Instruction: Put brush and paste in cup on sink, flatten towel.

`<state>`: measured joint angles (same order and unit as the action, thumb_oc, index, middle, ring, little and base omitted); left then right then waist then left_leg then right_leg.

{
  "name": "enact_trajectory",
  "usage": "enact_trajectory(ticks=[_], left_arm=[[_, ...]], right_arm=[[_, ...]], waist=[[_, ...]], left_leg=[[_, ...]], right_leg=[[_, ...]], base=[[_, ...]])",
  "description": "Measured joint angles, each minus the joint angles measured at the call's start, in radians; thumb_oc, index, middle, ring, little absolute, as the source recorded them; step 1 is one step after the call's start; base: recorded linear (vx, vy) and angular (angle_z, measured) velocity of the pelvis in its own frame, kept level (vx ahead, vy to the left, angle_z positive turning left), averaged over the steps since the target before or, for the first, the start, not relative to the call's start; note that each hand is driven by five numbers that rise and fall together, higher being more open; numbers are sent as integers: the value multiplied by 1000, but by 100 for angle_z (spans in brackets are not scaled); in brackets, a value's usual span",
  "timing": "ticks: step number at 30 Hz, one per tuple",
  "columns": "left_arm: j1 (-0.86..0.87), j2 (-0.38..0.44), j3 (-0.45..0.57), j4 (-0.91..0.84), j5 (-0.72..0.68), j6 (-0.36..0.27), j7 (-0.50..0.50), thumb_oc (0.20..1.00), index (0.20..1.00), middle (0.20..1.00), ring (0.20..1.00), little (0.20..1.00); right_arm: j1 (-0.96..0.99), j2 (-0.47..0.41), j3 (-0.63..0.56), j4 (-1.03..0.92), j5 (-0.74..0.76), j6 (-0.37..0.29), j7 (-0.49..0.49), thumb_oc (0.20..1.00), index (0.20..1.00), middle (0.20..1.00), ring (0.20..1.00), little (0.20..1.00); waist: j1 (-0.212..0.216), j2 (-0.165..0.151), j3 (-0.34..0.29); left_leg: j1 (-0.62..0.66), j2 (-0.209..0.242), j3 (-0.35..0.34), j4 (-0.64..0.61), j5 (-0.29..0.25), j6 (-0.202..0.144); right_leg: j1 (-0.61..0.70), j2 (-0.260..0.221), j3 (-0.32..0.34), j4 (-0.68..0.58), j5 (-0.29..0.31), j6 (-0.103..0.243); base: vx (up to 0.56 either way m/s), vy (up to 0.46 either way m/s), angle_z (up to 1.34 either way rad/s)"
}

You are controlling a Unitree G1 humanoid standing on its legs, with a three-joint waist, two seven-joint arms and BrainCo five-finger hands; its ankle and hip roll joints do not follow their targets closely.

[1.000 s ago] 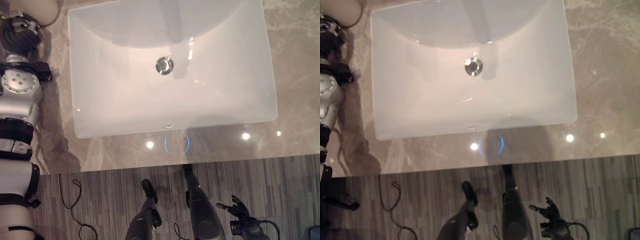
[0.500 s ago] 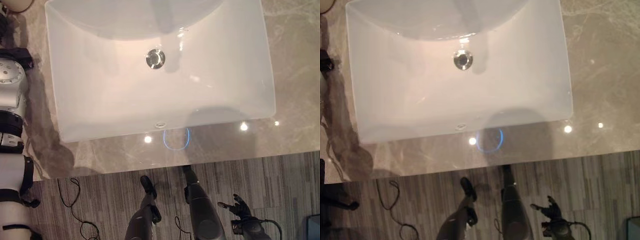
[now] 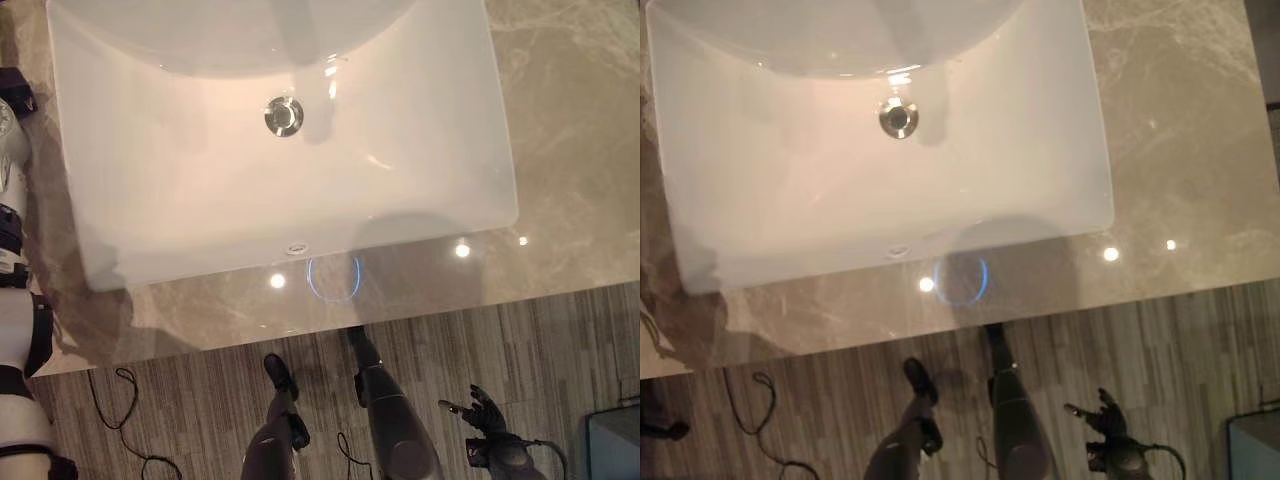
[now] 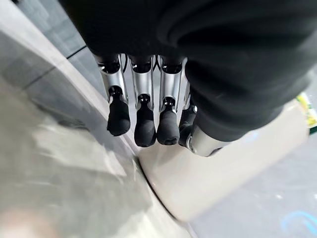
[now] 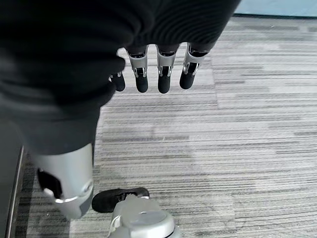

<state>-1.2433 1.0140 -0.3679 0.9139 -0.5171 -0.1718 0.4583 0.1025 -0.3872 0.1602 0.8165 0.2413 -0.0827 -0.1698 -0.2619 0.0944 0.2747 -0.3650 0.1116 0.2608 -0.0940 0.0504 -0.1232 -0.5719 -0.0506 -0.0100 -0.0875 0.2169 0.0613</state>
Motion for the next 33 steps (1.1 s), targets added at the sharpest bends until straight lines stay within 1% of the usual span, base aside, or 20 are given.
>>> enact_trajectory(ticks=[3, 8, 12, 14, 15, 17, 19, 20, 21, 22, 23, 24, 25, 26, 27, 28, 29, 30, 31, 33], left_arm=[[7, -20, 2, 6, -17, -1, -33, 200, 200, 200, 200, 200], [7, -59, 6, 52, -16, 3, -39, 200, 200, 200, 200, 200], [83, -115, 48, 38, -15, 7, -37, 200, 200, 200, 200, 200], [222, -168, 151, -117, -18, 7, -27, 200, 200, 200, 200, 200], [364, -207, 177, -275, -12, -8, -15, 200, 200, 200, 200, 200], [505, -256, 193, -427, 0, -22, -2, 200, 200, 200, 200, 200], [631, -295, 240, -533, 20, -36, -1, 200, 200, 200, 200, 200], [703, -337, 288, -580, 24, -44, -1, 200, 200, 200, 200, 200], [748, -366, 297, -592, 27, -62, 4, 200, 200, 200, 200, 200], [853, -436, 359, -653, 24, -67, -2, 288, 288, 288, 288, 288], [893, -440, 363, -670, 20, -71, -2, 416, 416, 416, 416, 416], [956, -441, 375, -715, 16, -80, -12, 576, 576, 576, 576, 576], [983, -439, 377, -733, 16, -84, -16, 875, 875, 875, 875, 875], [1015, -453, 398, -762, 16, -85, -33, 1000, 1000, 1000, 1000, 1000], [1030, -476, 408, -790, 16, -86, -41, 1000, 1000, 1000, 1000, 1000], [1091, -488, 413, -845, 17, -90, -54, 1000, 1000, 1000, 1000, 1000], [1123, -495, 439, -866, 18, -89, -77, 1000, 1000, 1000, 1000, 1000], [1161, -496, 455, -883, 20, -90, -87, 1000, 1000, 1000, 1000, 1000], [1211, -492, 481, -910, 28, -90, -101, 1000, 1000, 1000, 1000, 1000], [1234, -490, 513, -930, 29, -94, -135, 1000, 1000, 1000, 1000, 1000]], right_arm=[[11, 3, 0, 2, 0, 4, 1, 1000, 1000, 1000, 1000, 1000], [9, 8, 1, -2, 0, 19, 2, 1000, 1000, 1000, 1000, 1000], [8, 7, 1, 1, 0, 21, 2, 1000, 1000, 1000, 1000, 1000], [2, 6, 2, 0, -2, 36, 2, 1000, 1000, 1000, 1000, 1000], [5, 6, 2, 6, -6, 42, 3, 1000, 1000, 1000, 1000, 1000], [3, 2, 0, 16, -22, 44, 3, 1000, 1000, 1000, 1000, 1000], [-2, -5, -3, 22, -24, 49, 3, 1000, 1000, 1000, 1000, 1000], [-2, -8, -4, 29, -27, 53, 4, 1000, 1000, 1000, 1000, 1000], [6, -11, -5, 33, -28, 56, 4, 1000, 1000, 1000, 1000, 1000], [9, -15, -11, 89, -48, 58, 16, 1000, 1000, 1000, 1000, 1000], [9, -16, -13, 98, -52, 62, 20, 1000, 1000, 1000, 1000, 1000], [15, -16, -17, 121, -58, 64, 22, 1000, 1000, 1000, 1000, 1000], [12, -17, -24, 128, -61, 65, 23, 1000, 1000, 1000, 1000, 1000], [-2, -14, -26, 167, -61, 64, 23, 1000, 1000, 1000, 1000, 1000], [-6, -8, -26, 194, -62, 64, 24, 1000, 1000, 1000, 1000, 1000], [-10, 1, -28, 224, -66, 75, 30, 1000, 1000, 1000, 1000, 1000], [-11, -1, -31, 232, -72, 79, 35, 1000, 1000, 1000, 1000, 1000], [-8, -12, -38, 229, -83, 77, 42, 1000, 1000, 1000, 1000, 1000], [-5, -29, -60, 229, -99, 78, 43, 1000, 1000, 1000, 1000, 1000], [-6, -51, -73, 222, -103, 80, 48, 1000, 1000, 1000, 1000, 1000]], waist=[[1, -9, -5], [2, -9, -7], [5, -8, -11], [11, -5, -12], [14, -4, -13], [34, -3, -16], [41, 1, -16], [41, 2, -17], [44, 2, -17], [50, 0, -19], [64, -3, -21], [81, -9, -29], [94, -7, -30], [108, -6, -30], [111, -7, -30], [139, -18, -38], [143, -31, -44], [154, -36, -49], [167, -35, -57], [178, -37, -61]], left_leg=[[16, 0, 14, 0, 0, 0], [38, 1, 25, 0, 0, 0], [88, 8, 22, 0, 0, -1], [118, 19, 10, 0, 0, -2], [150, 23, -6, 0, 4, -8], [178, 33, -13, 0, 4, -8], [184, 39, -39, 0, 5, -11], [199, 42, -51, 0, 5, -11], [213, 45, -61, 1, 7, -11], [249, 54, -66, 9, 8, -12], [250, 51, -80, 24, 10, -11], [241, 53, -108, 41, 9, -10], [236, 58, -120, 43, 4, -5], [212, 69, -154, 69, -11, -3], [192, 74, -185, 105, -28, -6], [190, 75, -224, 126, -52, -9], [194, 63, -244, 134, -55, -5], [205, 51, -257, 128, -58, 13], [208, 49, -254, 120, -66, 32], [190, 43, -253, 113, -74, 37]], right_leg=[[7, 1, 12, 0, 5, -2], [22, 1, 26, 0, 12, -4], [75, 7, 23, 0, 6, -7], [113, 9, 7, 0, -3, -4], [153, 13, -8, 0, -9, -8], [191, 19, -30, 0, -25, -13], [217, 20, -57, 0, -32, -13], [240, 20, -71, 0, -38, -17], [263, 22, -82, 1, -44, -19], [320, 17, -119, 0, -60, -36], [335, 23, -132, 1, -69, -29], [350, 20, -143, 1, -74, -23], [350, 26, -160, 11, -80, -27], [350, 36, -173, 35, -96, -39], [350, 42, -182, 59, -114, -45], [352, 44, -198, 97, -144, -47], [355, 33, -193, 101, -150, -44], [361, 31, -188, 99, -152, -44], [367, 28, -191, 103, -156, -40], [367, 5, -205, 95, -154, -26]], base=[[-2, 14, -9], [-6, 3, -8], [20, -44, 0], [20, -53, 14], [2, -44, 21], [0, -85, 29], [-16, -77, 37], [-32, -55, 40], [-62, -128, 62], [-49, -76, 63], [-82, -172, 72], [-66, -138, 51], [-57, -137, 57], [11, -65, 63], [54, -11, 81], [92, 24, 61], [47, 52, 28], [101, 120, -2], [117, 122, 9], [122, 105, 35]])
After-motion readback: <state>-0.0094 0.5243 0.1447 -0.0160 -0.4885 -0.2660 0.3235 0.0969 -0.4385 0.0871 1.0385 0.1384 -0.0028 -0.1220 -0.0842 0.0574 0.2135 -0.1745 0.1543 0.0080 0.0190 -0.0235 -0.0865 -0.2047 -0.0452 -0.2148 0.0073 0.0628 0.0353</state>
